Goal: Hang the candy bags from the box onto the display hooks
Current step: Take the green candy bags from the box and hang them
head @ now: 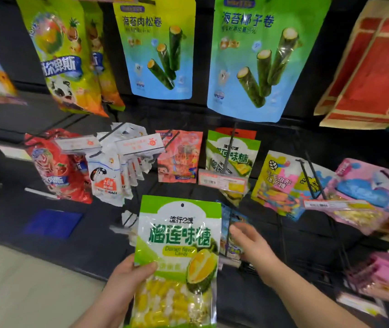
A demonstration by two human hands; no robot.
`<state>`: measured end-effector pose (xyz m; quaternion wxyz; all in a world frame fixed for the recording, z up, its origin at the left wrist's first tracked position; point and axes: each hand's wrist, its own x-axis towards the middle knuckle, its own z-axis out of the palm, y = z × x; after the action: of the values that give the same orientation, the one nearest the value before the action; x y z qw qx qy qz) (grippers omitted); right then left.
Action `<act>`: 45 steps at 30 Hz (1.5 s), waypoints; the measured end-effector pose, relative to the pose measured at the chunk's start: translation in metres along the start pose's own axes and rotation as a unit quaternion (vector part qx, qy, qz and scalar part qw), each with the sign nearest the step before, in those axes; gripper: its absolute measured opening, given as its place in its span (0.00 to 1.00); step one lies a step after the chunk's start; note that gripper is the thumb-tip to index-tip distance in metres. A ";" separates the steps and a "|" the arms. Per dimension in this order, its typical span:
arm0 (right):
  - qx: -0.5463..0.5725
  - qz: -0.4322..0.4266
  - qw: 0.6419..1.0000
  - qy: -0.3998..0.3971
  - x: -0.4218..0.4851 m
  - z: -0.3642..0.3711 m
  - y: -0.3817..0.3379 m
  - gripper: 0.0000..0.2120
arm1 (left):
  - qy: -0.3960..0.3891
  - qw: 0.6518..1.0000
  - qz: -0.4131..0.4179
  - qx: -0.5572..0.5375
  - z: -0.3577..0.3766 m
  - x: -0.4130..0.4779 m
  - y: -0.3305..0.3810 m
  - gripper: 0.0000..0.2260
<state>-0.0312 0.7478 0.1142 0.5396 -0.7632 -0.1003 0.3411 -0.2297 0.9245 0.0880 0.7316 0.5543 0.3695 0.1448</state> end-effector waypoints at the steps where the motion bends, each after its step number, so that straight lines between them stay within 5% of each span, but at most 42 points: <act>1: 0.038 0.025 0.997 -0.062 -0.015 0.005 0.001 0.18 | -0.012 1.000 -0.002 0.005 0.007 0.001 -0.002 0.36; 3: 0.059 0.035 0.993 -0.099 -0.033 0.012 0.007 0.10 | -0.043 0.999 -0.008 0.016 0.024 0.001 -0.003 0.33; 8: 0.063 -0.004 0.997 0.034 -0.036 0.003 0.018 0.13 | -0.082 0.996 -0.035 0.014 0.056 0.012 -0.008 0.26; 12: 0.051 -0.026 0.995 0.076 -0.030 -0.009 0.008 0.11 | -0.051 0.996 -0.030 0.063 0.076 0.026 -0.002 0.09; 16: 0.030 -0.065 0.993 0.089 -0.022 -0.013 -0.005 0.12 | -0.039 0.996 -0.013 0.083 0.086 0.038 0.012 0.14; 23: 0.024 -0.113 0.990 0.075 -0.014 -0.009 -0.012 0.15 | -0.036 0.998 0.003 0.059 0.081 0.043 0.013 0.07; 45: 0.061 -0.066 0.990 0.109 0.008 -0.008 -0.012 0.12 | -0.019 0.994 0.028 0.101 0.090 0.057 0.022 0.06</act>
<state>-0.0176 0.7513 0.1233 0.6139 -0.7535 -0.0701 0.2246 -0.1233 0.9039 0.0973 0.6745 0.6383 0.3522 0.1165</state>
